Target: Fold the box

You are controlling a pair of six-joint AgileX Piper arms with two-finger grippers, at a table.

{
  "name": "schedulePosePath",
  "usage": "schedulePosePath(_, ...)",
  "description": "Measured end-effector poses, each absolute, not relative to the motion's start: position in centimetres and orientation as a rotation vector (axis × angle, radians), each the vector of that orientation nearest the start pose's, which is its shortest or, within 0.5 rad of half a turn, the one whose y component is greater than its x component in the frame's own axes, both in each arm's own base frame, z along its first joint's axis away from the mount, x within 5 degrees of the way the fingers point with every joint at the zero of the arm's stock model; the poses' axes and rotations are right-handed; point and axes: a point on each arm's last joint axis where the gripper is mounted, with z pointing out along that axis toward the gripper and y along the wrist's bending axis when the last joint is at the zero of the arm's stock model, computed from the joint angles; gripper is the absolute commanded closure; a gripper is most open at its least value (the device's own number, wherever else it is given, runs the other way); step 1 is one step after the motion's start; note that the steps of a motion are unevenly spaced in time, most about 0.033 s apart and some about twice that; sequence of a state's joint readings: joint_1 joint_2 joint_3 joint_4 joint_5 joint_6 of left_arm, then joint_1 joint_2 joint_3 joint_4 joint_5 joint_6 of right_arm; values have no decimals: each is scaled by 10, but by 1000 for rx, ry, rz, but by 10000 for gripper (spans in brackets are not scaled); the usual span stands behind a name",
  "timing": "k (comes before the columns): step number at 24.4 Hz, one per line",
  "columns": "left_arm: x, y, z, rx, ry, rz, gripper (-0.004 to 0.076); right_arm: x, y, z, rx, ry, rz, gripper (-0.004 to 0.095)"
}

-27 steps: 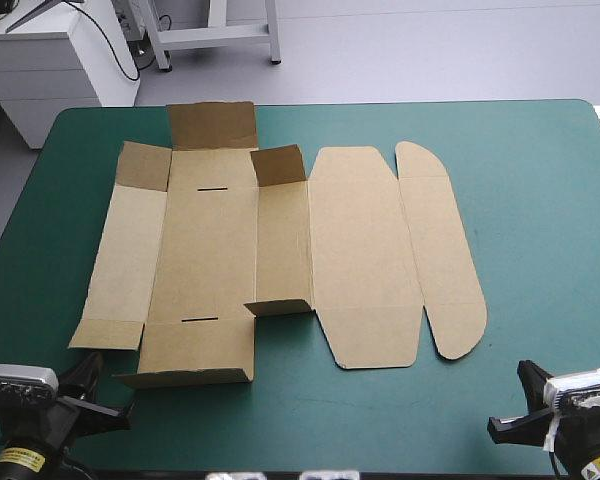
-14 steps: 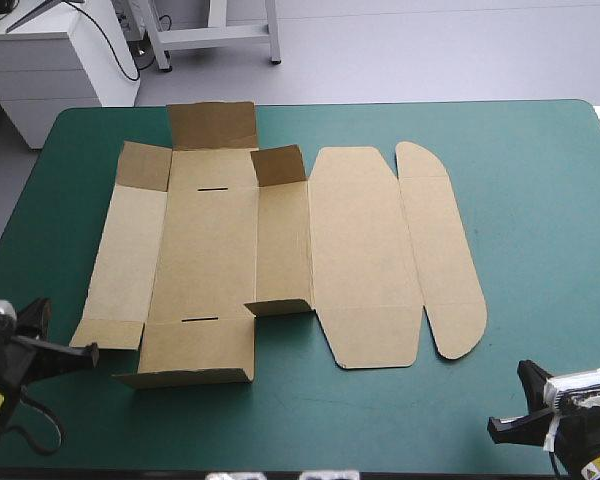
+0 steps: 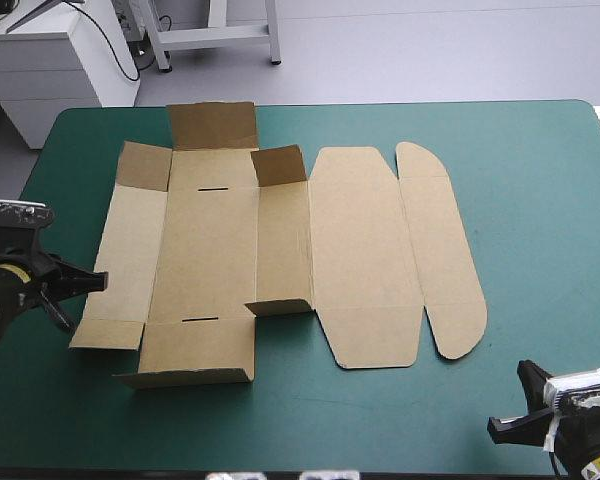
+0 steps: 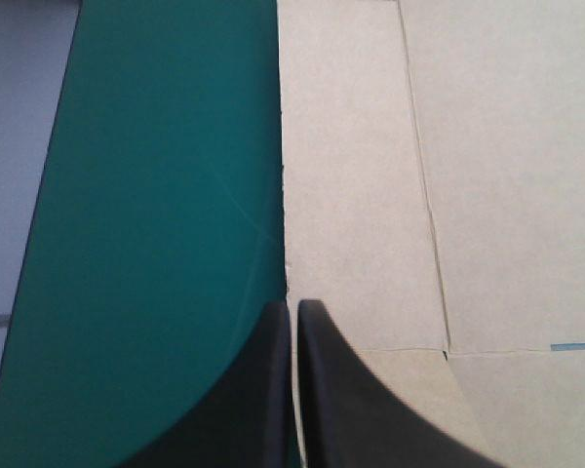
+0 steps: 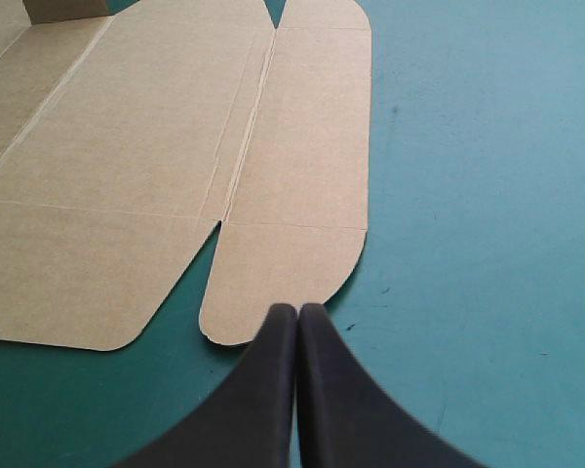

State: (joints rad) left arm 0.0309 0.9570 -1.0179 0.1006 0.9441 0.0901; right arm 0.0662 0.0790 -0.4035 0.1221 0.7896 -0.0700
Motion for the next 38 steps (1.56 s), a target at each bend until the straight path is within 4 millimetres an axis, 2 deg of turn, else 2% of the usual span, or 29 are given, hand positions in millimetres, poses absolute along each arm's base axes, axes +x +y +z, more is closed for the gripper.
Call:
schedulePosePath(4,212,28,359,68,2495,81,707,26,10,271,-106,1943,139,928)
schedulePosePath(6,234,47,350,-33,2549,-85,708,26,10,271,-106,1943,139,928)
schedulePosePath(7,248,63,345,-101,2558,-199,708,26,10,271,-106,1943,139,928)
schedulePosePath(8,253,69,343,-127,2567,-241,708,26,10,271,-106,1943,139,928)
schedulePosePath(9,267,86,336,-185,2591,-313,708,26,10,271,-106,1943,139,928)
schedulePosePath(10,272,92,333,-202,2601,-330,709,26,10,271,-106,1943,139,928)
schedulePosePath(12,296,112,317,-257,2632,-384,709,26,10,271,-106,1943,139,928)
schedulePosePath(14,307,121,307,-285,2667,-450,709,26,10,271,-106,1943,139,928)
schedulePosePath(16,313,127,295,-300,2714,-496,709,26,10,271,-106,1943,139,928)
schedulePosePath(19,315,128,287,-308,2737,-515,708,26,10,271,-106,1942,139,928)
schedulePosePath(27,315,128,284,-306,2747,-528,694,26,10,271,-106,1942,139,928)
schedulePosePath(29,315,127,283,-287,2747,-531,647,26,10,271,-106,1942,139,928)
schedulePosePath(30,315,127,283,-279,2747,-533,556,26,10,271,-106,1942,139,928)
schedulePosePath(35,314,127,282,-267,2749,-537,256,26,10,271,-106,1942,139,928)
schedulePosePath(36,314,126,281,-268,2751,-539,216,26,10,271,-106,1942,139,928)
schedulePosePath(38,314,126,280,-274,2753,-542,190,26,10,271,-106,1942,139,928)
